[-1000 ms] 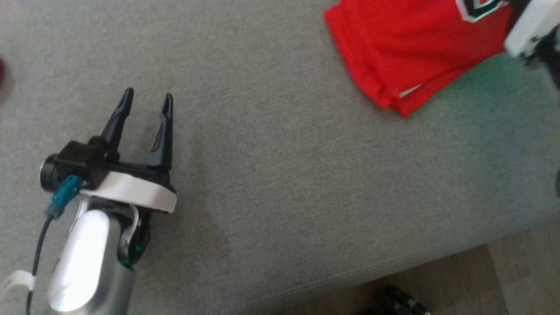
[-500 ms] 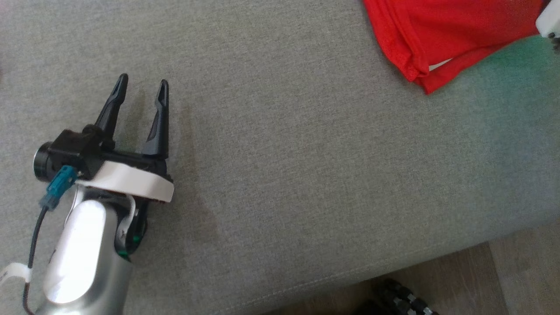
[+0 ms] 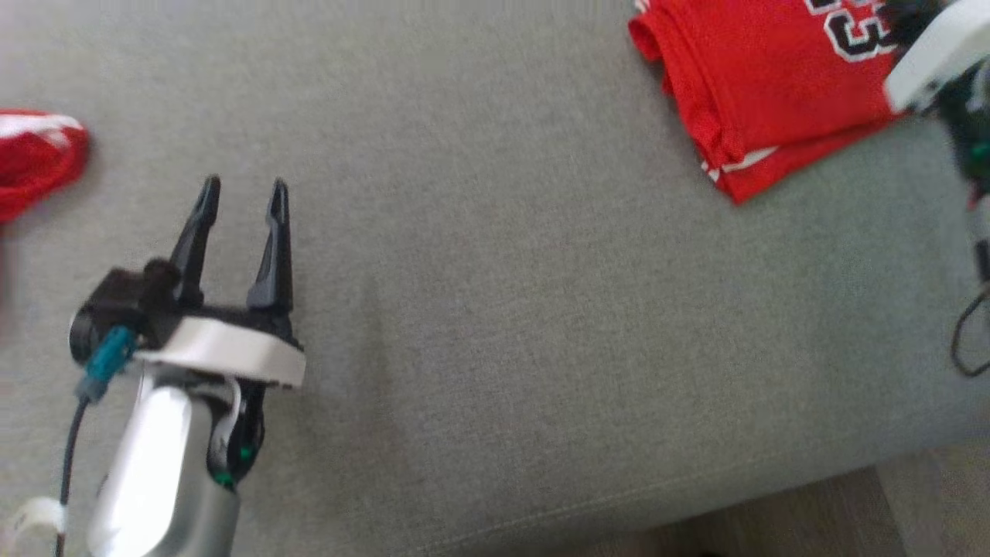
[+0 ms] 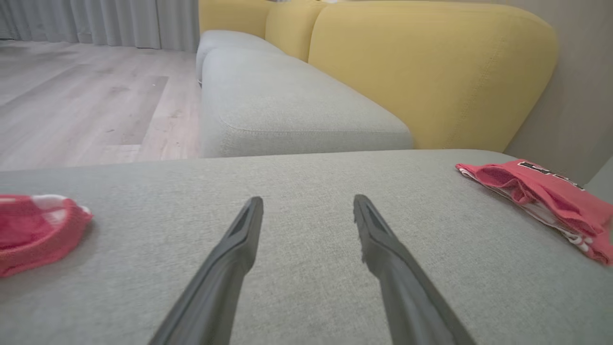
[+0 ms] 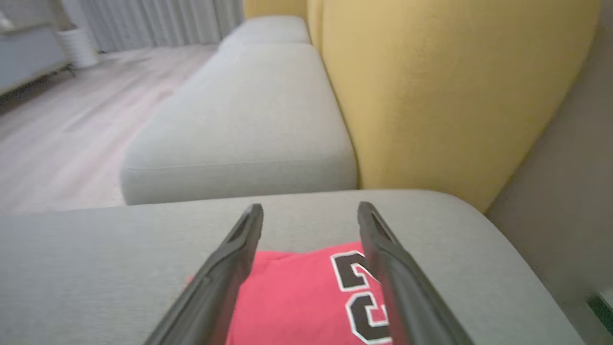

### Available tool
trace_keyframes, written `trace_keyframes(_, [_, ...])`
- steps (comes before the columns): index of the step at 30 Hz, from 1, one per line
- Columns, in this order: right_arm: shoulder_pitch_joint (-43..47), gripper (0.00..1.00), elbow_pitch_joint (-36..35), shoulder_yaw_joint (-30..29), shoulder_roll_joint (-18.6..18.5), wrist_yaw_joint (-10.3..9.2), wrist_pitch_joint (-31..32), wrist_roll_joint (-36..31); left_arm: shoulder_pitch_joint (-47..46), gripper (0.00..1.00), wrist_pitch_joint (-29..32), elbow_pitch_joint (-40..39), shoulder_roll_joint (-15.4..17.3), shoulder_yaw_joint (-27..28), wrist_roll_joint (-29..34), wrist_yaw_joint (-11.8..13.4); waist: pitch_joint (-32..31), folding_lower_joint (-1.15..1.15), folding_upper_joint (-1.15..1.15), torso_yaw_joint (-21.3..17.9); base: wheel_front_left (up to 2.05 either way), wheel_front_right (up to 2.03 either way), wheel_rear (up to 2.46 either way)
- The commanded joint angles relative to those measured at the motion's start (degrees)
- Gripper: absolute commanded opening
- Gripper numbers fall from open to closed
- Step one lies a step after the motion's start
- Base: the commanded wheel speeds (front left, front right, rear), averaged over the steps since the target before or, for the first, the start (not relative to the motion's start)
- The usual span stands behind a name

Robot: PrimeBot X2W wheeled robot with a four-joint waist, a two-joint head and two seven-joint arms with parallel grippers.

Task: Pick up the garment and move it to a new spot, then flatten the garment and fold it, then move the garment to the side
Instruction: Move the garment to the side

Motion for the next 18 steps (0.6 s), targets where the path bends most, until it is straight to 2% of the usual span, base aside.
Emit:
trace_keyframes(1, [1.4, 1.0, -3.7, 0.0, 0.5, -0.04, -1.3, -0.6, 0.8, 1.0, -0.5, -1.4, 0.9, 2.3, -0.3, 0.6, -4.4, 0.0, 0.0, 1.8, 0.0, 0.0, 0.0])
trace_keyframes(10, [14.9, 1.0, -14.2, 0.2, 4.1, -0.04, -3.8, -1.5, 6.3, 1.0, -0.7, -2.6, 1.0, 5.2, -1.5, 2.2, -13.3, 0.0, 0.0, 5.5, 0.0, 0.0, 0.0])
trace_keyframes(18, [27.0, 1.0, -18.3, 0.5, 5.2, -0.04, -11.6, -0.7, 10.6, 1.0, -0.7, -2.7, 1.3, 7.1, -2.7, 3.4, -18.5, 0.0, 0.0, 8.5, 0.0, 0.0, 0.0])
